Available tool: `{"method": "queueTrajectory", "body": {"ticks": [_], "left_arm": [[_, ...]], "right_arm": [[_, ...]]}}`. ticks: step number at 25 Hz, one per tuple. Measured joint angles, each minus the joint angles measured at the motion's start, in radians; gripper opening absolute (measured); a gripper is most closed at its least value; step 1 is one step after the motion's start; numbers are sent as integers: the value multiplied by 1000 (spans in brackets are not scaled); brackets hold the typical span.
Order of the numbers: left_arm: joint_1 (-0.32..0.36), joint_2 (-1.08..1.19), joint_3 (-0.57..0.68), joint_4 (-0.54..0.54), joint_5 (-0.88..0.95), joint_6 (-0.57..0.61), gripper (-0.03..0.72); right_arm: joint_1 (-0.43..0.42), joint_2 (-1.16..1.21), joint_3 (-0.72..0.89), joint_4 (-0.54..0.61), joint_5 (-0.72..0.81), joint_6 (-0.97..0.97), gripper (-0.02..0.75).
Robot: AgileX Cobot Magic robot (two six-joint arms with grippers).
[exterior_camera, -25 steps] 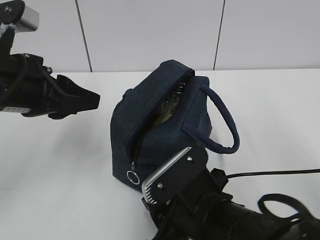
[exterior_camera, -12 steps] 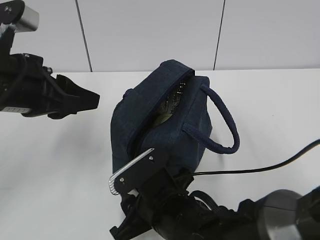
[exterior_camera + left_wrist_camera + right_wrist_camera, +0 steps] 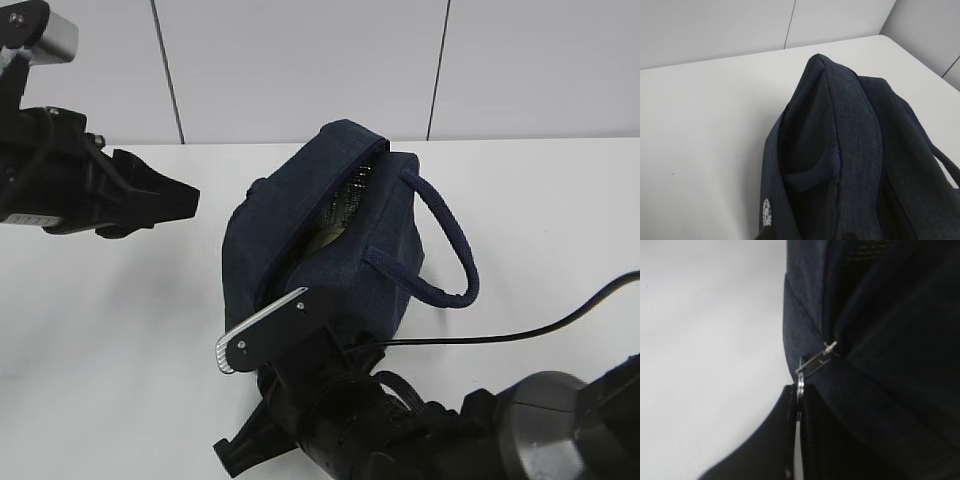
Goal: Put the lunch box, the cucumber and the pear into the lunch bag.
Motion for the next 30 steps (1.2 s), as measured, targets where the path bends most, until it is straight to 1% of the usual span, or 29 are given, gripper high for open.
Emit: {"method": "queueTrajectory", "body": {"ticks": [5, 10, 12, 16, 19, 21, 23, 25, 28, 29, 30], "left_arm": [[0, 0, 0, 0, 0, 0, 242], [0, 0, 0, 0, 0, 0, 242], [0, 0, 0, 0, 0, 0, 242], [0, 0, 0, 2, 15, 0, 242], [0, 0, 1, 12, 54, 2, 242], [14, 0, 1, 13, 97, 22, 242], [55, 0, 2, -5, 159, 70, 242], [120, 3, 2, -54, 227, 153, 242], [250, 53, 2, -175, 414, 328, 242], [287, 86, 2, -215, 485, 405, 242], [308, 121, 2, -245, 537, 465, 242]], "right_arm": [[0, -69, 0, 23, 98, -62, 0], [0, -192, 0, 154, 192, -222, 0], [0, -236, 0, 205, 206, -284, 0], [0, -319, 2, 255, 215, -377, 0], [0, -377, 4, 289, 216, -434, 0], [0, -412, 4, 321, 216, -488, 0], [0, -436, 4, 366, 216, -548, 0], [0, -453, 4, 403, 214, -603, 0], [0, -474, 4, 436, 209, -642, 0], [0, -482, 4, 443, 207, -647, 0], [0, -489, 4, 446, 207, -650, 0]]}}
